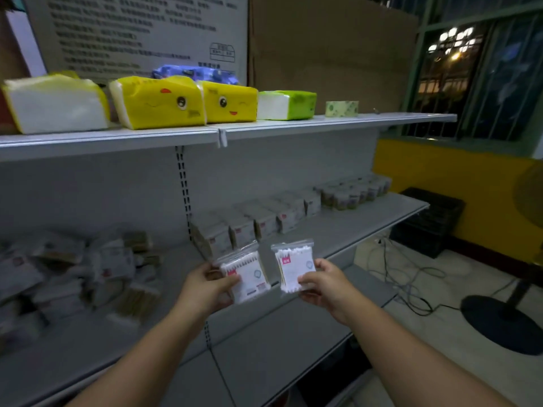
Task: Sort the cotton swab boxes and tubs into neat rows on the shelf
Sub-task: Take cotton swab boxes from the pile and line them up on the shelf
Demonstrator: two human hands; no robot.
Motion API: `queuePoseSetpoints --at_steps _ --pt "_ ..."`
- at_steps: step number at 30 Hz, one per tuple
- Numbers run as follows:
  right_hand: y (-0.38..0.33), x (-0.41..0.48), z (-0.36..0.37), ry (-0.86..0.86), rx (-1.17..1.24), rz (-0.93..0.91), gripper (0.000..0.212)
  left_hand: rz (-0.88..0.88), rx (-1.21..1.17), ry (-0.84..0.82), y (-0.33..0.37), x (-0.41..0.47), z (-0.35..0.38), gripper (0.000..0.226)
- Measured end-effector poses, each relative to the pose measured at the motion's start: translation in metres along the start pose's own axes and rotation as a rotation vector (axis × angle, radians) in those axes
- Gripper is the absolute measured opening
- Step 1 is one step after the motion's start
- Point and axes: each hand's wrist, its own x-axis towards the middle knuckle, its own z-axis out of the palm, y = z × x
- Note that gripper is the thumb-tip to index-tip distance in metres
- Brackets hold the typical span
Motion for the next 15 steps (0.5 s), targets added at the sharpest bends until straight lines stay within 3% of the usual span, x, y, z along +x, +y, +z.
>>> queuePoseSetpoints --at_steps 6,13,15 --pt "-0.005 0.052 -0.043 0.063 -0.149 -0.047 0.021 0.106 0.114 -0.018 -0.018 0.053 0.058 0.028" --pt "-0.034 0.133 -0.113 0.189 -0.27 -0.037 0.023 0.067 0.245 -0.24 -0.024 0.16 0.141 0.035" --pt "-0.04 0.153 -0.129 0.209 -0.3 -0.044 0.023 0.147 0.429 -0.28 -0.026 0.19 0.16 0.035"
